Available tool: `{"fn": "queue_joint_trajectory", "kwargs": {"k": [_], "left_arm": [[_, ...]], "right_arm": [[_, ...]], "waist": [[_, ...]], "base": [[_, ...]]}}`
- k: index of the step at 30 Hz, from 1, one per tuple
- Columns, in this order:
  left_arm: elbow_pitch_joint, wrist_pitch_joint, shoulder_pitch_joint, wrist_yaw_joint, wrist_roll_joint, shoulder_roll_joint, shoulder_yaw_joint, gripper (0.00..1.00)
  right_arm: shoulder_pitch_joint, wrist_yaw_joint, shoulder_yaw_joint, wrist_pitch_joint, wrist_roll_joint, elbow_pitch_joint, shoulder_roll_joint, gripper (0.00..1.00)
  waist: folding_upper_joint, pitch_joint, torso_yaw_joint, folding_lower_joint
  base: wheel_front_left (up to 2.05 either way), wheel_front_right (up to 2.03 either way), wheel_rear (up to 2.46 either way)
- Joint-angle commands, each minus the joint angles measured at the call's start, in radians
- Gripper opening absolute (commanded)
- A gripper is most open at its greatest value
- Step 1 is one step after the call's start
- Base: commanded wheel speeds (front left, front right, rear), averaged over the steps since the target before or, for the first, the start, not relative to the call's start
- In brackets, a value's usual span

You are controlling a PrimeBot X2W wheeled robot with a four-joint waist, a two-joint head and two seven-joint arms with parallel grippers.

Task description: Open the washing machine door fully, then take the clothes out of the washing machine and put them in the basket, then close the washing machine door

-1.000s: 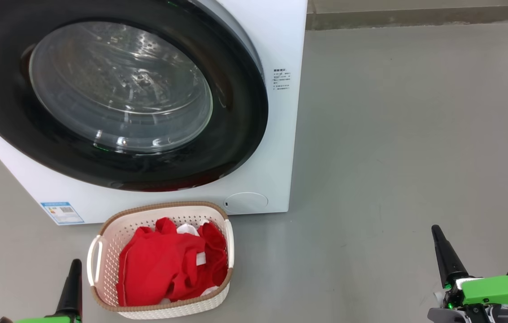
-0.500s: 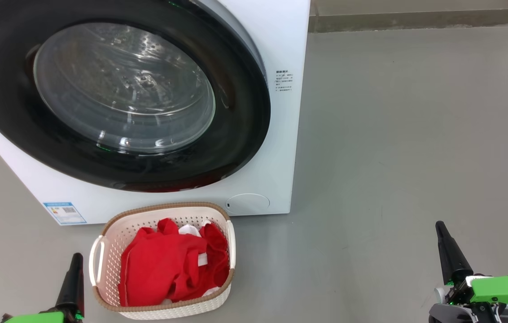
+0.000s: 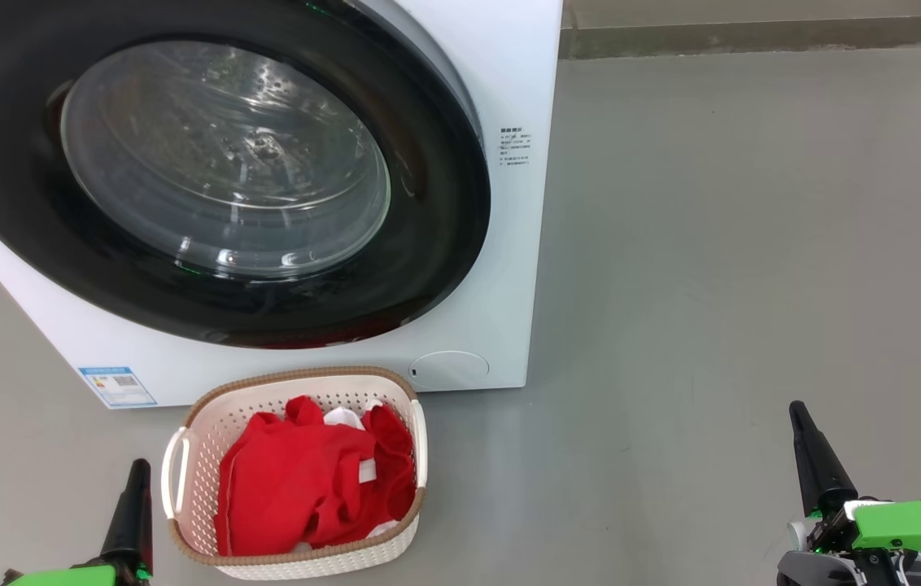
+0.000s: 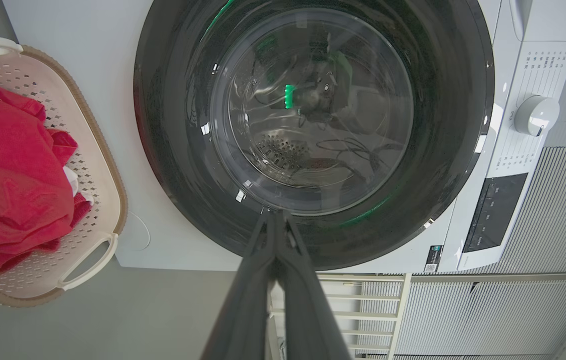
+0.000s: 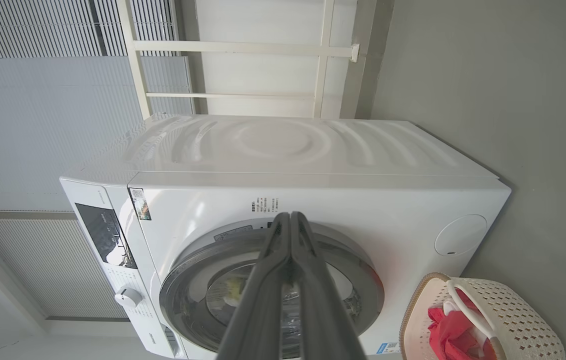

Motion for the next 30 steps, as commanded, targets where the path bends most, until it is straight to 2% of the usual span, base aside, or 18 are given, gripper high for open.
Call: {"fn": "queue_joint_trajectory", "kwargs": {"k": [1,30], "left_arm": [[-0.024,0.003,-0.038,-0.003,-0.003,0.018,0.03,0.0],[-0.024,0.003,-0.038,-0.003,-0.003,0.018,0.03,0.0]], "right_arm": [[-0.007,-0.001,0.022,0.008,0.005,-0.03,-0.002,0.0],[-0.007,-0.001,0.022,0.008,0.005,-0.031,-0.002,0.0]], "waist": [[0.0,0.0,0.0,-0.0001],[0.0,0.0,0.0,-0.0001]], "base": [[0.0,0.0,0.0],[0.0,0.0,0.0]]}}
